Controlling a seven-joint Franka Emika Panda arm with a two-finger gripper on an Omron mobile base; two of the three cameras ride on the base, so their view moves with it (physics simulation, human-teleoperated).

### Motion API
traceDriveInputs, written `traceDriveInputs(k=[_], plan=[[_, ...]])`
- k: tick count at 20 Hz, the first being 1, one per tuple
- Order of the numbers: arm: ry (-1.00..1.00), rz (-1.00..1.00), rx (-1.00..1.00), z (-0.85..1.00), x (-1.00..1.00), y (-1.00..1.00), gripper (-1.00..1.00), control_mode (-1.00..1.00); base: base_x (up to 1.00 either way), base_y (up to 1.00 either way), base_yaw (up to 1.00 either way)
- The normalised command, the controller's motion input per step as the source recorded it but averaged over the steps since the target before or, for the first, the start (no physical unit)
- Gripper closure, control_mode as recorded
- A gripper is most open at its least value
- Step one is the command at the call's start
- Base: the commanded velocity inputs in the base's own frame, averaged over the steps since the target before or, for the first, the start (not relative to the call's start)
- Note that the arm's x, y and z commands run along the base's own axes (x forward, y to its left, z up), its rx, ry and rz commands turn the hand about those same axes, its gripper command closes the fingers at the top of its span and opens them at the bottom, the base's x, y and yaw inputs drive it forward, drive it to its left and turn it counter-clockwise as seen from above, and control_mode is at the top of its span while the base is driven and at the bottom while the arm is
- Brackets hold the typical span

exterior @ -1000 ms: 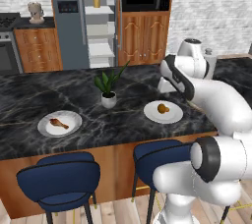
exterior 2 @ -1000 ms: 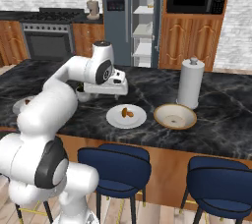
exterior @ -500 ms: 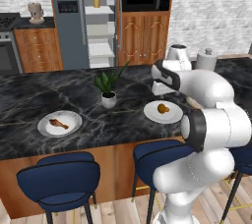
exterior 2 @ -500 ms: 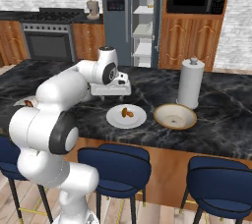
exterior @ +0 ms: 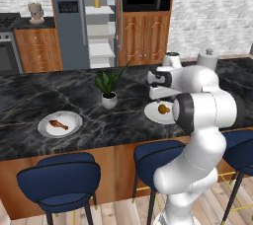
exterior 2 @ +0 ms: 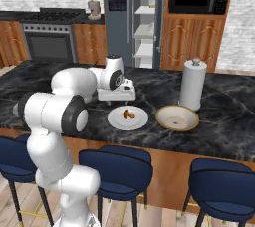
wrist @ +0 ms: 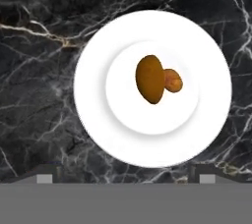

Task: Pick the chicken drumstick and mushroom from their plates and place them in the bowl. Then put the bowl in the fridge.

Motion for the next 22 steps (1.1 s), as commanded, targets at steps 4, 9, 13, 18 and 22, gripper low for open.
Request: traceDriveInputs(k=[4,9,13,18,22], plan=[[0.04,0.0,0.0,-0.38,0.4,-0.07,-1.0,-1.0,0.0,0.0,0.0],[0.11,0.0,0.0,-0.34,0.22,-0.13,-1.0,-1.0,0.0,0.0,0.0],[0.12,0.0,-0.02,-0.36,0.12,0.0,-1.0,-1.0,0.0,0.0,0.0],[0.07,0.0,0.0,-0.3,0.24,-0.07,-1.0,-1.0,0.0,0.0,0.0],[0.04,0.0,0.0,-0.23,0.21,-0.08,-1.0,-1.0,0.0,0.0,0.0]])
